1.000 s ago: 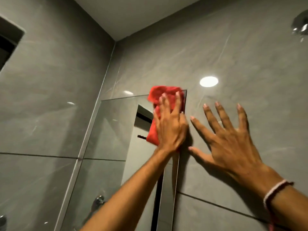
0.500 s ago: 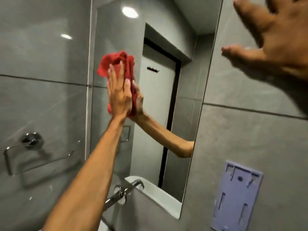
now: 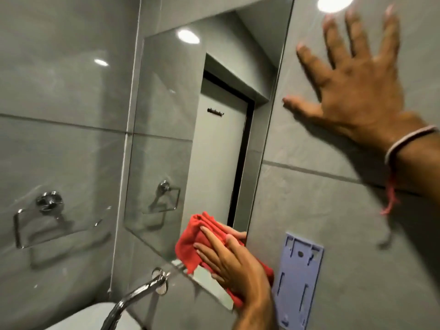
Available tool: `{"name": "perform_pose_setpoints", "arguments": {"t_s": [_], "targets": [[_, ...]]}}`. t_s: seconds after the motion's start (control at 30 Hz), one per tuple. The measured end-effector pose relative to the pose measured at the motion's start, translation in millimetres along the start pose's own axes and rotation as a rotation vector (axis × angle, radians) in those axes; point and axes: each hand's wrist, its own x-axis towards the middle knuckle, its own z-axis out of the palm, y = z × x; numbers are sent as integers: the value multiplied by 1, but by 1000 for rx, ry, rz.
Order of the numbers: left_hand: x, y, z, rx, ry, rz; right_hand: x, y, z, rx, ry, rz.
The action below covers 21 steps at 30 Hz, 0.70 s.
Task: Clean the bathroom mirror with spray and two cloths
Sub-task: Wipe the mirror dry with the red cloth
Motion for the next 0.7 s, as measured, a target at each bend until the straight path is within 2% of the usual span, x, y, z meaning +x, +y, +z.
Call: {"name": "perform_pose_setpoints", "arguments": {"t_s": [0.03, 0.1, 0.27, 0.33, 0.43, 0.53, 0.63, 0.7], "targets": [[-4, 20, 7, -38, -3, 14, -2, 0, -2, -1, -41, 28], [-10, 67, 25, -78, -46, 108, -9, -3, 7, -13, -3, 42], [-7, 224, 71, -148, -185, 608, -20, -1, 22, 9, 100, 16], [-4, 278, 88, -128, -227, 834, -15, 0, 25, 121, 253, 57], [4, 332, 100, -87, -268, 1171, -11, 3, 25, 506, 543, 166], [9, 344, 101, -78, -381, 1501, -11, 9, 16, 932, 759, 309], [4, 337, 98, -92, -436, 1642, -9, 12, -10, 1373, 793, 577], [-4, 328, 90, -120, -482, 1733, -6, 22, -29, 1612, 750, 747]]}}
